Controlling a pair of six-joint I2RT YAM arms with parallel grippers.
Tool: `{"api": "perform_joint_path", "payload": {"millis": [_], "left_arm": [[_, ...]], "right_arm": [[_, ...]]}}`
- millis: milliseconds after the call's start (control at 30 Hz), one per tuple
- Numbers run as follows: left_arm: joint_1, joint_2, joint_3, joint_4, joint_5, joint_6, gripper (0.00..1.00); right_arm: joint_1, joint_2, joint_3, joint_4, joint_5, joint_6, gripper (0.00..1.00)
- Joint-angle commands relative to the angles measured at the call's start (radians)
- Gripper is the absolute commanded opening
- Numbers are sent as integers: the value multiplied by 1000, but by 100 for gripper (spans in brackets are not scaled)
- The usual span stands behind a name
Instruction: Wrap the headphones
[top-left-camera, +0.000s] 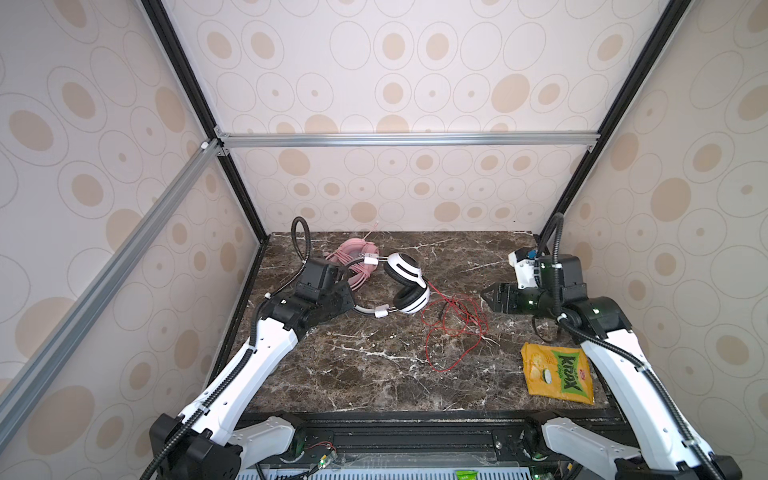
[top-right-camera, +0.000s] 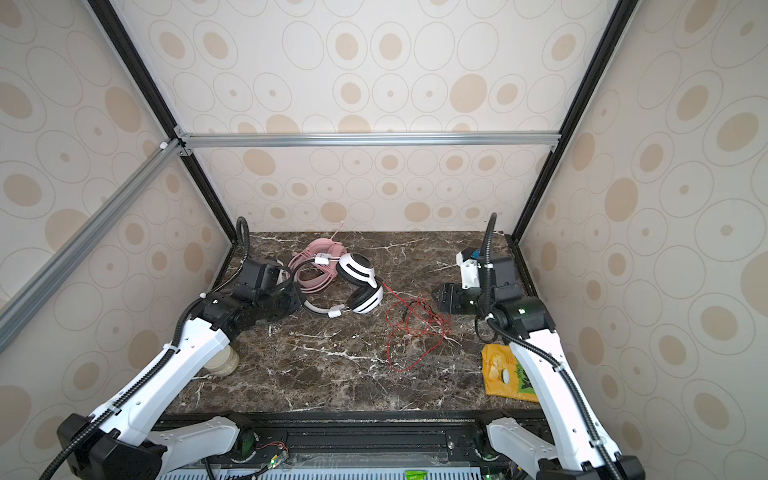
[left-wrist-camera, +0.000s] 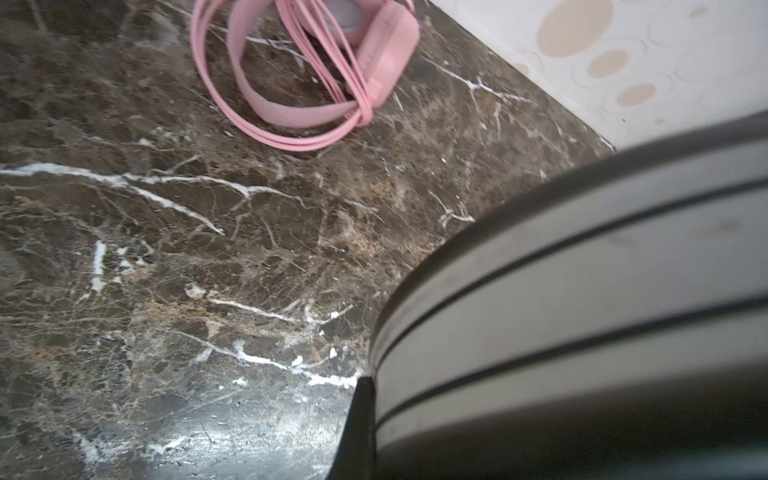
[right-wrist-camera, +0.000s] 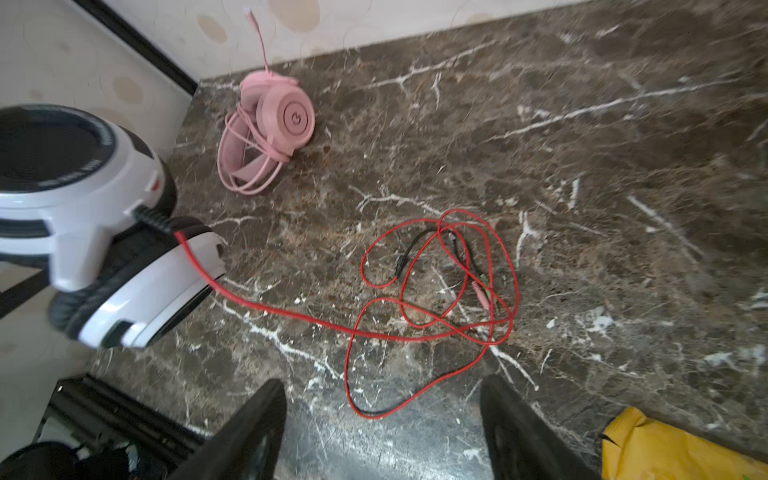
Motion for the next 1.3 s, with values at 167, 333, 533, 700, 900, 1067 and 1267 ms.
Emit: {"api": "perform_joint_path", "payload": {"millis": [167, 333, 533, 700, 900, 1067, 1267], "left_arm": [[4, -130, 126, -137, 7, -62, 0], [6, -153, 233, -125, -38, -94, 0], [4, -125, 373, -103, -58, -103, 0], [4, -130, 390, -52, -26, -141, 0], [5, -119, 395, 15, 36, -174, 0], [4, -93, 417, 40, 75, -182, 0], [4, -69, 419, 90, 125, -202, 0]], "right_arm": [[-6, -16, -70, 8, -118, -113, 73], [-6, -78, -136, 53, -164, -158, 57], [-4, -130, -183, 90, -165, -207, 53], [2, -187, -317, 261, -300, -210, 51], [44, -308, -526, 604, -377, -237, 57], [56, -252, -538, 644, -421, -237, 59], [142, -175, -573, 778, -435, -224, 60]]}}
